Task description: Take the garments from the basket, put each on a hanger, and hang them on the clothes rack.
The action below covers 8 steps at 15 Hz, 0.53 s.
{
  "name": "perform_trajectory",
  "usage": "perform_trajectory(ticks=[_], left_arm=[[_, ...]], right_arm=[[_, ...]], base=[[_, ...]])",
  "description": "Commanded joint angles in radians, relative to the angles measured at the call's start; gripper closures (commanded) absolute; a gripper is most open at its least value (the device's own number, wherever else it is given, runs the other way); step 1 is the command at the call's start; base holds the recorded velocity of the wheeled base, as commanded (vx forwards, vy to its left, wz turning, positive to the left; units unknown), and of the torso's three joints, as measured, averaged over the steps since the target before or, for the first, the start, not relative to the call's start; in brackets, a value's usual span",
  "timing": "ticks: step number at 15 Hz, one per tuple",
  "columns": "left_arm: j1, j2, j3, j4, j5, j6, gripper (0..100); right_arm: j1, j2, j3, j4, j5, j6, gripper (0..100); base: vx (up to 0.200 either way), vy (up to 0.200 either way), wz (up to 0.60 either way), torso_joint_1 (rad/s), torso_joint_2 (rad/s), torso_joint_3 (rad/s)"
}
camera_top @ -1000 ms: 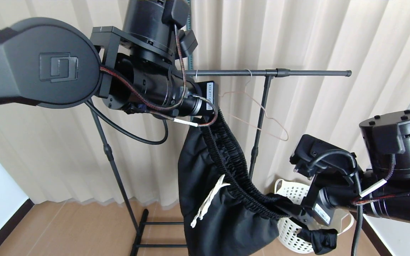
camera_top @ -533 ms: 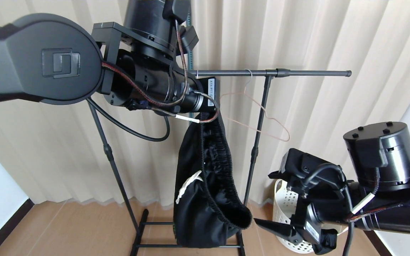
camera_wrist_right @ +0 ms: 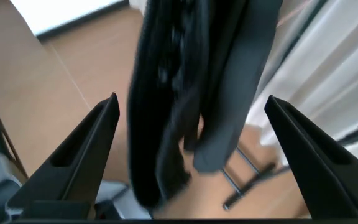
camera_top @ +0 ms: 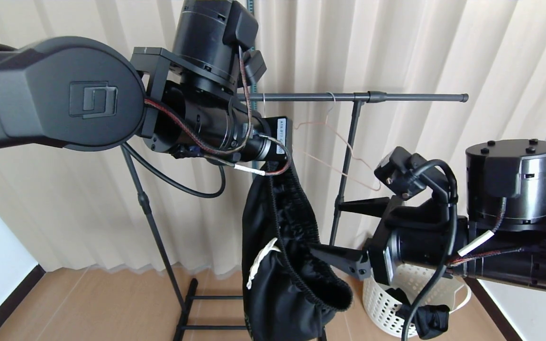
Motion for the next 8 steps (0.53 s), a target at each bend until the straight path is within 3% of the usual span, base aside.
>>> perform_trajectory(ticks=[1,8], left_arm=[[-0.001,-0.002,0.001,-0.001,0.001,0.003,100],[-0.001,-0.002,-0.002,0.0,-0.002,0.001,100]], right_arm=[[-0.006,0.058,-0.028,-0.014,-0.006,0.032,0],[-0.095,0.194,-0.059,-0.014,-0.01,0.006,0]], base=[[0.0,0.0,0.0,0.0,0.0,0.0],[0.0,0.0,0.0,0.0,0.0,0.0]])
